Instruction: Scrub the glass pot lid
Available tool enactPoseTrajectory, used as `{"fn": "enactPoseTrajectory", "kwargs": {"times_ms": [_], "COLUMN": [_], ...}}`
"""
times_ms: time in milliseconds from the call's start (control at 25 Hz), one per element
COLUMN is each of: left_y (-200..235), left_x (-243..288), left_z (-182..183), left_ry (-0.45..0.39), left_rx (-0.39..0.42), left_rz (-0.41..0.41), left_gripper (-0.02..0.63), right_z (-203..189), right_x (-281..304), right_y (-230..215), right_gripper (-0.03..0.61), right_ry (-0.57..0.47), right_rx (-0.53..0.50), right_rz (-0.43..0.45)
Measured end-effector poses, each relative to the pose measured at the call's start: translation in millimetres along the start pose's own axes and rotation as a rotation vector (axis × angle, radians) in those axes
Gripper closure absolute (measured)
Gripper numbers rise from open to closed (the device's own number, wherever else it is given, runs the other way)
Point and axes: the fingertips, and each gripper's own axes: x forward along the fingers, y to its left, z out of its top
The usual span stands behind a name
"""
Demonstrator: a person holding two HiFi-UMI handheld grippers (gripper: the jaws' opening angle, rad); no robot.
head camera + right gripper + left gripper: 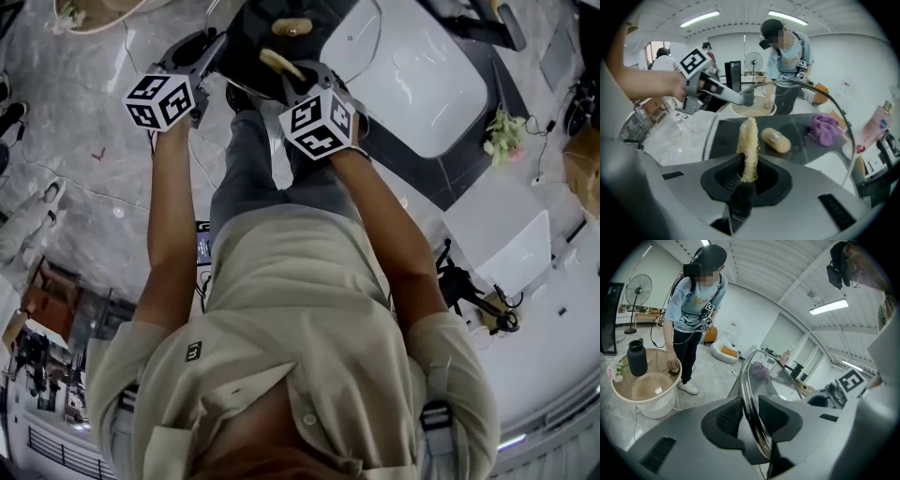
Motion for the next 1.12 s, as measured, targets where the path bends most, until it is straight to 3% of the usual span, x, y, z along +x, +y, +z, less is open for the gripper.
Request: {"fn": "enactPoseTrajectory", "kwargs": {"times_ms": [240,360,880,1000,1120], "left_y": [-1.7,-2.3,-2.7,-2.2,-2.3], "left_x": [-0.5,-2.4,-1.9,-0.7,-0.3], "left_z": [-1.9,-4.1,-2.8,-2.1,-1.3], "left_ry": [0.000,0.000,-0.014,-0.016,-0.020], "left_rx": [-0.005,-0.011,-0.027,-0.032,-0.030], "left_rz": [0.005,0.006,0.000,0.000,-0.002], "left_gripper": [0.500,0.502,0.502,0.500,0.503], "right_z": [-17.0,-12.7,-4.3,3.0,18.0], "right_x": [-58.5,-77.3,-61.5,-40.8,-12.8], "right_y": [-142.7,-171.1,-155.6,-128.7,-71.6], "right_gripper": [0.526,0.526,0.526,0.526,0.526], "right_ry": [-0.007,-0.021,-0.010,-0.002,-0.001], "right_rx": [0.099,0.115,0.100,0.062,-0.004], "right_rz": [-0.333,-0.406,-0.408,-0.348,-0.206]}}
